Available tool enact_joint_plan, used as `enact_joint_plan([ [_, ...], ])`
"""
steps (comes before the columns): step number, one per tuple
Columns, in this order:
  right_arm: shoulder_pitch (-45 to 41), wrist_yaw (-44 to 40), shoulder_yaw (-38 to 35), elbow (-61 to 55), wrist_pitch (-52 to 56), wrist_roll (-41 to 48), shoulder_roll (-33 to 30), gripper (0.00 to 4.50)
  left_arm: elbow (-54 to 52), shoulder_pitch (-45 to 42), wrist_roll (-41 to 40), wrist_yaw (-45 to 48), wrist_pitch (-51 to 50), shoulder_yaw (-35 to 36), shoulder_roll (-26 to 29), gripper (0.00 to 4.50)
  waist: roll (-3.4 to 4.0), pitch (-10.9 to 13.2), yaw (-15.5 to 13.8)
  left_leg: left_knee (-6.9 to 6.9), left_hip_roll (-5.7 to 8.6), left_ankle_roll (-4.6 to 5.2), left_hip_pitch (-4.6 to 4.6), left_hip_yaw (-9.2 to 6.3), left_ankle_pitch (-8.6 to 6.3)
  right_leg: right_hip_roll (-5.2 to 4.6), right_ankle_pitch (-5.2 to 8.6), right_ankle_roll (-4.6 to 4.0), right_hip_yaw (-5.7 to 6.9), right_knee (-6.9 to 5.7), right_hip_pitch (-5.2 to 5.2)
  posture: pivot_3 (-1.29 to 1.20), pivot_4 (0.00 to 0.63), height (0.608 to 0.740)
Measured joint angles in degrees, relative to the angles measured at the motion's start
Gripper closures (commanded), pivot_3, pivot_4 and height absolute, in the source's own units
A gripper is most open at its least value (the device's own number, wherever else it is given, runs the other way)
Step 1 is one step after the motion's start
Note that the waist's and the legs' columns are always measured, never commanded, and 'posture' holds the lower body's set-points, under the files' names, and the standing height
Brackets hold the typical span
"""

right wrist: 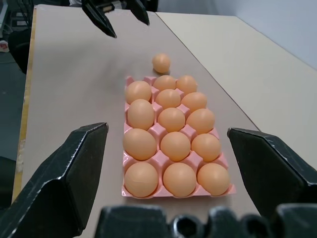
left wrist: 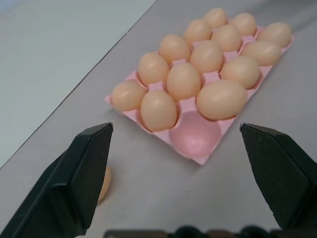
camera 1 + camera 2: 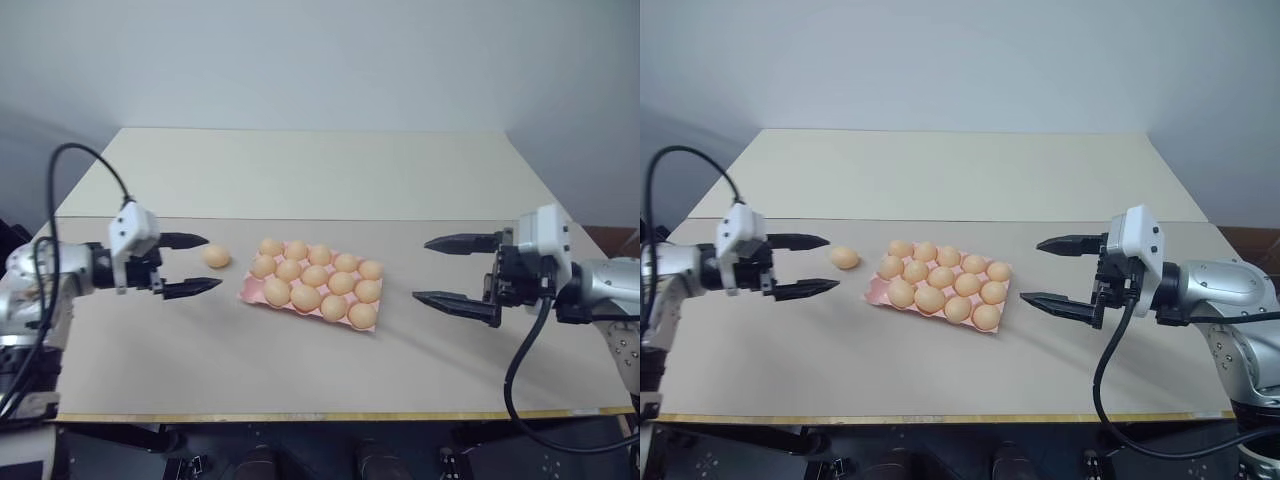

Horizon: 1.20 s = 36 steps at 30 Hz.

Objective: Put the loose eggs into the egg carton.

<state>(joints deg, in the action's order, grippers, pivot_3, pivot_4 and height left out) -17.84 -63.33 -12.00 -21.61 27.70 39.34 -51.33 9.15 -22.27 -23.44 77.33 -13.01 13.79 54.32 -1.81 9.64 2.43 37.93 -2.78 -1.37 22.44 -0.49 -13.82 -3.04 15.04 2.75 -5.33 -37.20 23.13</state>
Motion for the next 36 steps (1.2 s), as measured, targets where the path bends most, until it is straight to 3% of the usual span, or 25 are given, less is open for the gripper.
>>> enact_joint_plan([
  [2,0.5,-0.5,0.2,0.5,-0.7,-0.6,0.0,0.0,-3.7,8.0,-2.2,1.2,-0.2,5.8,2.0,0.03,0.0,0.0,0.1,-0.01,-0.03,0.0,-0.01,0.04,-0.01,-0.02,0.0,0.0,-0.01,0.02,0.01,0.0,0.15,0.74],
  [7,1.3,-0.6,0.4,1.8,-1.9,-2.6,0.2,0.0,-10.7,18.8,-5.3,-0.4,-4.2,14.8,2.7,0.03,0.0,0.0,-0.4,-0.01,-0.04,0.0,-0.12,0.04,0.0,-0.01,0.01,-0.01,0.04,-0.01,-0.07,0.0,0.15,0.74],
  [15,1.4,-0.6,0.4,1.8,-2.0,-2.6,0.2,0.0,-16.9,21.6,-7.7,-5.7,-7.3,16.4,1.3,0.03,0.0,0.0,-0.4,-0.02,-0.03,0.0,-0.08,0.05,0.0,0.0,0.0,-0.01,0.01,0.02,-0.04,0.0,0.15,0.74],
  [21,1.2,-0.2,0.2,1.1,-2.0,-2.5,0.3,0.0,-8.8,8.0,-2.8,-15.1,-7.9,7.6,-1.9,0.03,0.01,0.0,-1.1,-0.02,0.01,0.0,-0.16,0.03,0.0,0.01,0.0,-0.01,0.0,0.01,-0.12,0.0,0.15,0.74],
  [28,1.6,1.1,-0.2,-1.0,-2.0,-2.1,0.3,0.0,12.3,-11.6,7.9,-25.8,-4.4,-5.8,-13.7,0.03,-0.02,0.0,-1.7,-0.01,0.07,0.0,0.05,0.01,0.0,-0.02,-0.03,0.0,0.02,0.06,-0.01,0.0,0.15,0.74],
  [36,3.9,3.3,-2.6,-4.9,-0.9,-1.3,0.2,0.0,41.0,-26.2,14.0,-33.4,4.3,-8.1,-22.7,0.03,-0.03,0.0,-1.4,0.0,0.1,0.01,0.03,-0.02,0.0,-0.01,-0.05,0.02,0.01,0.01,-0.02,0.0,0.15,0.74],
])
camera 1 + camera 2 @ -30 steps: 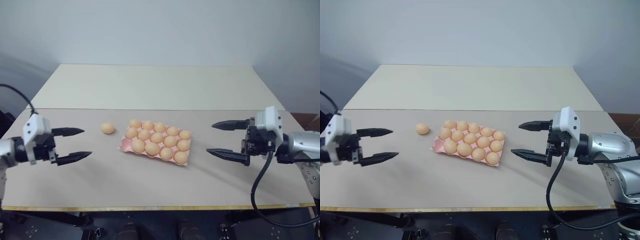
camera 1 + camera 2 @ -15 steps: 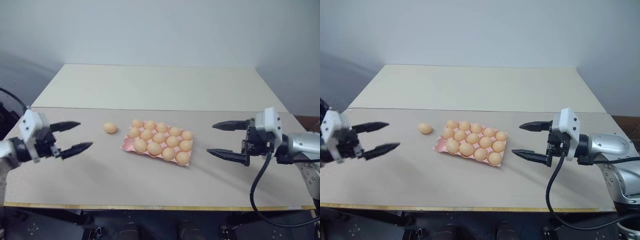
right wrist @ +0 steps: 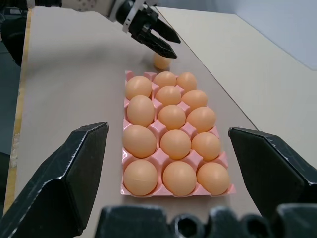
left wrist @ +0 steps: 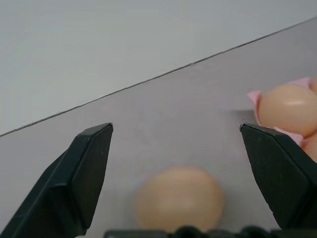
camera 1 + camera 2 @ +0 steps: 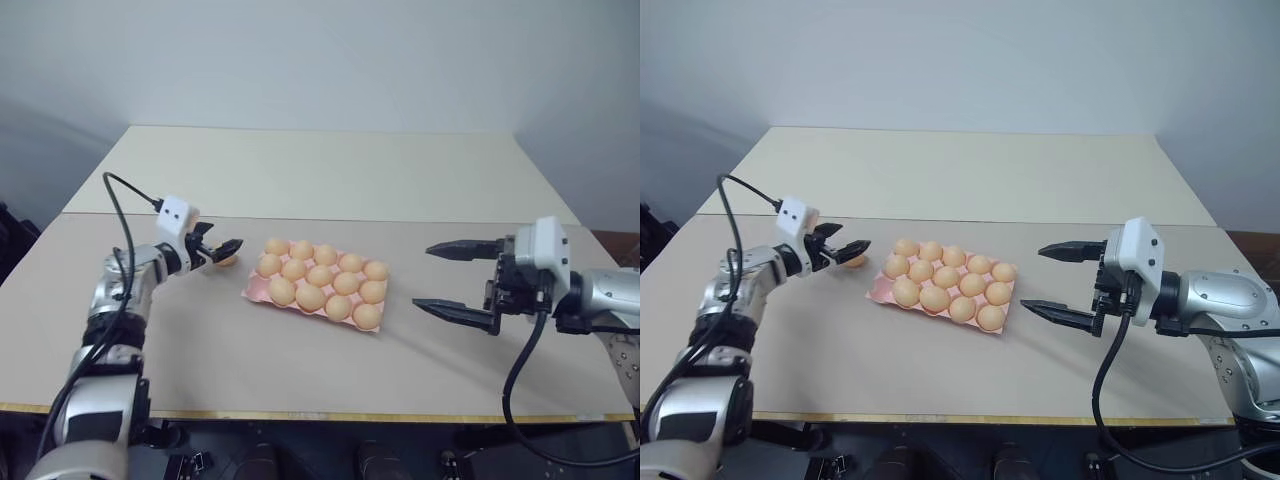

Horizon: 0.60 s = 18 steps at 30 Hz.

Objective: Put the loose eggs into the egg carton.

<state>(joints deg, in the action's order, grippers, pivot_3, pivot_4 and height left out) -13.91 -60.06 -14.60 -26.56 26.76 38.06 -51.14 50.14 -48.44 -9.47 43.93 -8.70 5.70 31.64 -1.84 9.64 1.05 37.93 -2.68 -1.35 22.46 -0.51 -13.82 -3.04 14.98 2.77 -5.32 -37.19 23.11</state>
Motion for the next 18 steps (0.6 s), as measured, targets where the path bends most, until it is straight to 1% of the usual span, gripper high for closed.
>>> enact_joint_plan([
  [4,1.7,1.2,-1.1,-1.7,0.9,0.8,-0.1,0.0,9.0,-3.0,2.1,-2.0,4.1,-0.3,-1.9,0.03,-0.01,0.0,-0.1,0.0,0.02,0.0,0.06,-0.01,0.0,-0.02,0.0,0.02,0.01,0.03,0.02,0.0,0.15,0.74],
  [8,2.4,1.6,-2.5,-3.1,1.4,1.6,-0.5,0.0,13.4,-3.9,3.7,-2.5,5.5,-0.7,-2.8,0.03,-0.01,0.0,-0.2,0.0,0.05,0.0,0.05,-0.02,0.0,-0.03,-0.02,0.04,0.01,0.02,0.01,0.0,0.15,0.74],
  [11,2.5,1.7,-2.5,-3.3,1.4,1.6,-0.5,0.0,14.7,-4.6,4.5,-2.4,6.1,-1.0,-3.0,0.64,-0.01,0.0,-0.2,0.0,0.06,0.0,0.0,-0.03,0.0,-0.03,-0.02,0.05,0.01,0.0,-0.04,0.0,0.15,0.74],
  [15,2.3,1.8,-2.5,-3.3,1.4,1.6,-0.5,0.0,14.9,-4.8,4.8,-2.7,6.3,-0.7,-3.1,1.87,-0.01,0.0,-0.2,0.0,0.06,0.0,0.0,-0.04,0.0,-0.04,-0.01,0.05,0.01,0.01,-0.05,0.0,0.15,0.74],
  [16,2.2,1.8,-2.5,-3.3,1.4,1.6,-0.5,0.0,14.9,-4.8,4.8,-2.7,6.3,-0.7,-3.1,1.99,-0.01,0.0,-0.2,0.0,0.06,0.0,0.0,-0.04,0.0,-0.04,-0.01,0.05,0.01,0.01,-0.05,0.0,0.15,0.74],
  [18,1.8,1.8,-2.5,-3.3,1.4,1.6,-0.5,0.0,14.9,-4.6,4.9,-2.6,6.4,-0.7,-3.0,2.01,-0.01,0.0,-0.2,0.0,0.06,0.0,-0.01,-0.04,0.0,-0.04,-0.02,0.05,0.01,0.01,-0.05,0.0,0.15,0.74],
])
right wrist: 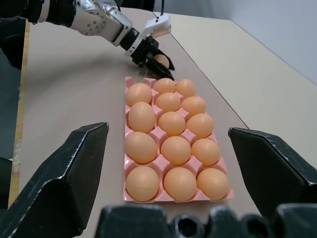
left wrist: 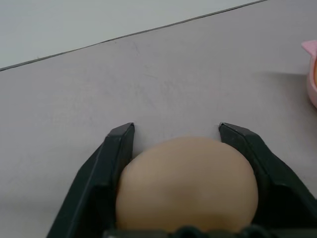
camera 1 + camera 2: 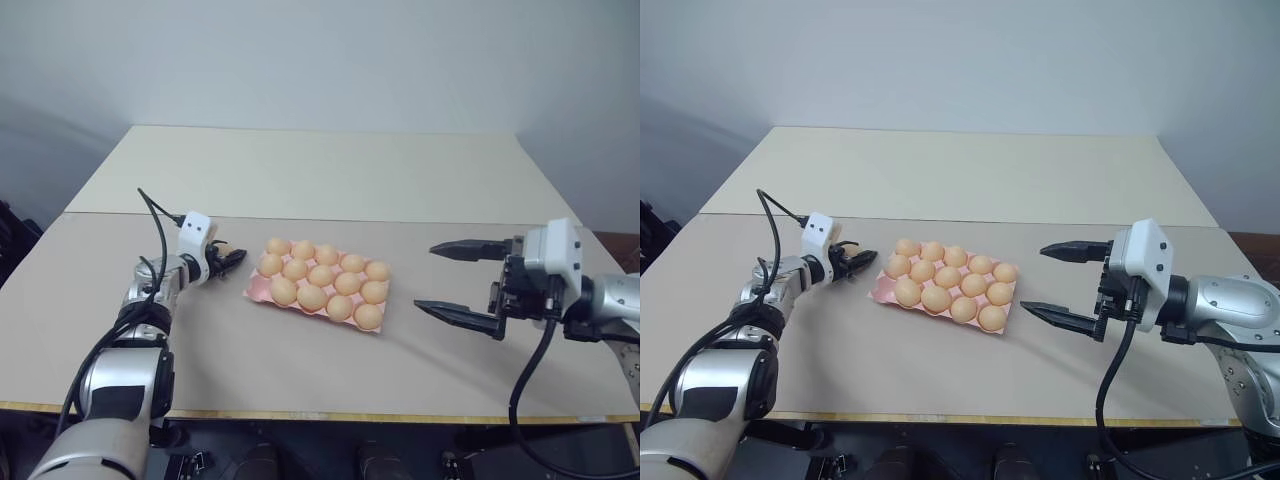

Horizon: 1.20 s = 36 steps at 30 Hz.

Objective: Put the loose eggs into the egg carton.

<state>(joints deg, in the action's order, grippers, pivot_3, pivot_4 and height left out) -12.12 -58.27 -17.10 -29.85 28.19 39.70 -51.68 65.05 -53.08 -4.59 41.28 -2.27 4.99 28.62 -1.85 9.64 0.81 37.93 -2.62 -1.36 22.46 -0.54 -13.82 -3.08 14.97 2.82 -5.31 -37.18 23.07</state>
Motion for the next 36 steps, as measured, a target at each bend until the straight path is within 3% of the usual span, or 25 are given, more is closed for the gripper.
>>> enact_joint_plan([
  [6,-0.6,-0.1,0.3,0.4,0.0,-0.1,0.0,0.0,-5.9,4.5,-1.5,6.7,0.5,0.4,1.4,2.01,0.0,0.0,0.2,0.0,-0.01,0.0,0.0,0.0,0.0,0.0,0.0,0.0,-0.01,-0.02,0.02,0.0,0.15,0.74],
  [10,-0.7,-0.1,0.6,0.8,0.0,-0.1,0.0,0.0,-20.8,9.1,-6.4,16.5,-3.5,0.6,1.8,2.01,0.0,0.0,-0.1,0.0,-0.02,-0.01,0.06,0.0,0.0,0.0,0.0,0.0,0.01,-0.01,0.06,0.0,0.15,0.74],
  [16,-1.0,-0.1,0.8,0.9,-0.1,-0.1,0.1,0.0,-40.5,14.2,-11.7,23.9,-10.7,-1.3,2.7,2.01,0.01,0.0,0.0,0.0,-0.02,-0.01,0.02,0.0,0.01,-0.01,0.0,0.0,-0.01,-0.01,0.02,0.0,0.15,0.74],
  [22,-0.9,-0.1,0.8,0.8,-0.1,-0.1,0.2,0.0,-46.9,19.7,-12.5,27.3,-12.6,-5.0,2.9,2.01,0.01,0.0,0.3,0.0,-0.03,0.0,-0.05,0.0,0.01,0.01,0.0,-0.01,-0.05,-0.03,0.0,0.0,0.15,0.74],
  [28,-0.7,0.0,0.7,0.6,-0.1,-0.1,0.2,0.0,-47.4,20.0,-12.5,26.8,-13.2,-5.2,3.6,0.03,0.01,0.0,0.1,0.0,-0.02,0.0,-0.02,0.0,0.01,0.0,0.0,0.0,-0.04,0.01,0.0,0.0,0.15,0.74],
  [36,-0.7,0.7,0.7,0.6,-0.1,-0.1,0.4,0.0,-47.4,20.0,-12.5,26.4,-12.9,-5.2,3.6,0.03,0.01,0.0,0.1,0.0,-0.02,0.0,-0.02,0.0,0.01,0.0,0.0,0.0,-0.04,0.01,0.01,0.0,0.15,0.74],
])
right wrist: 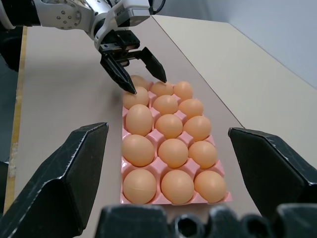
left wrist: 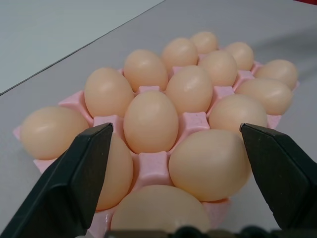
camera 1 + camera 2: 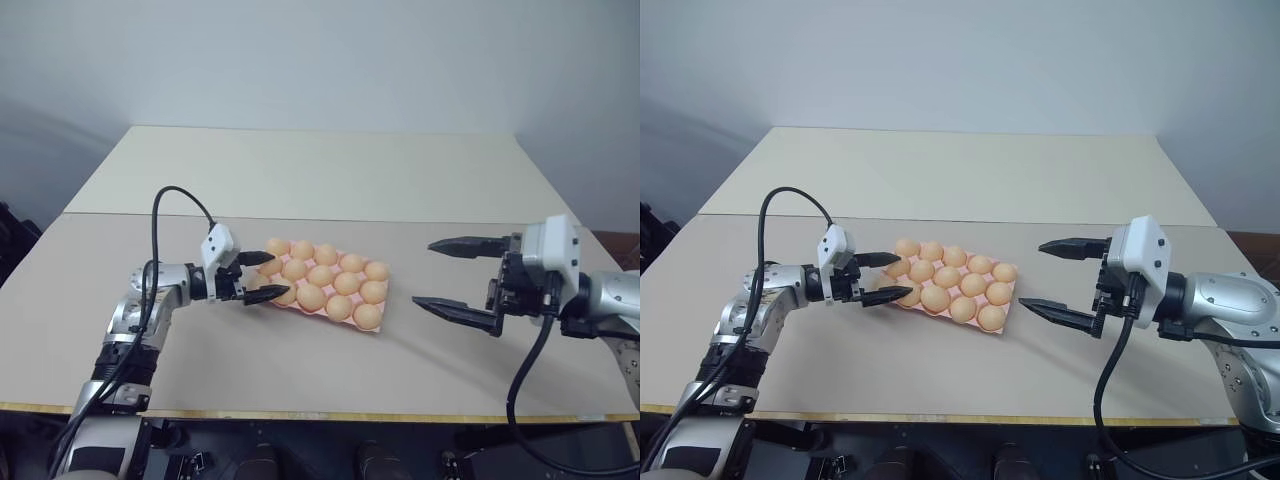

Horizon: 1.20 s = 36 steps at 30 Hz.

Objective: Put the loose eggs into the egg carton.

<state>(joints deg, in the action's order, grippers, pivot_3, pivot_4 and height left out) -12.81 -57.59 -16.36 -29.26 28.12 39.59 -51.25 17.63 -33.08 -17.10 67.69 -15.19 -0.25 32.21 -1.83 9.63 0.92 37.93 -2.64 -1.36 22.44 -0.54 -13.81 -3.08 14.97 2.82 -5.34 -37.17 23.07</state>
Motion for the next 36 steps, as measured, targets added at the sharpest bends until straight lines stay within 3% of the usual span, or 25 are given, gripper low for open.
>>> enact_joint_plan([
  [5,-0.3,0.3,0.1,0.0,0.0,0.0,0.1,0.0,-0.8,0.0,-0.1,-0.6,0.2,0.2,1.2,0.03,0.0,0.0,0.1,0.0,0.0,0.0,0.01,0.0,0.0,0.0,0.0,0.0,0.0,0.0,0.01,0.0,0.15,0.74],
  [9,-0.7,0.3,0.3,0.4,-0.2,0.0,0.4,0.0,-4.8,0.5,-2.7,1.1,-0.8,3.6,7.1,0.03,0.0,0.0,0.5,0.0,-0.04,0.0,0.02,0.01,0.0,0.01,0.0,0.0,0.0,0.0,0.04,0.0,0.15,0.74],
  [14,-1.3,-1.3,1.6,2.9,-0.6,-0.1,1.1,0.0,-17.5,11.1,-9.7,1.9,-7.3,14.8,16.8,0.03,0.0,0.0,1.7,-0.01,-0.1,0.0,0.01,0.04,0.0,-0.01,0.0,0.0,-0.01,0.02,0.03,0.0,0.15,0.74],
  [18,-2.6,-2.8,3.0,5.4,-1.1,-0.2,1.2,0.0,-28.2,21.1,-14.5,0.4,-12.7,24.9,20.4,0.03,0.01,0.0,1.5,-0.01,-0.11,0.0,-0.08,0.05,0.0,0.0,0.01,0.0,0.0,-0.01,-0.02,0.0,0.15,0.74],
  [24,-3.9,-4.0,4.5,8.4,-2.1,-1.3,1.4,0.0,-39.8,35.7,-18.4,-2.5,-18.9,35.1,20.2,0.03,0.0,0.0,1.2,-0.01,-0.11,0.0,-0.07,0.07,-0.01,-0.01,0.01,0.0,0.02,0.02,-0.01,0.0,0.15,0.74],
  [36,-4.4,-4.9,4.9,9.5,-2.3,-2.3,1.9,0.0,-45.0,38.5,-23.8,-7.7,-22.3,37.2,19.7,0.03,0.0,0.0,1.4,-0.02,-0.11,-0.01,-0.1,0.09,-0.01,0.0,0.01,-0.01,-0.01,0.03,-0.02,0.0,0.15,0.74],
])
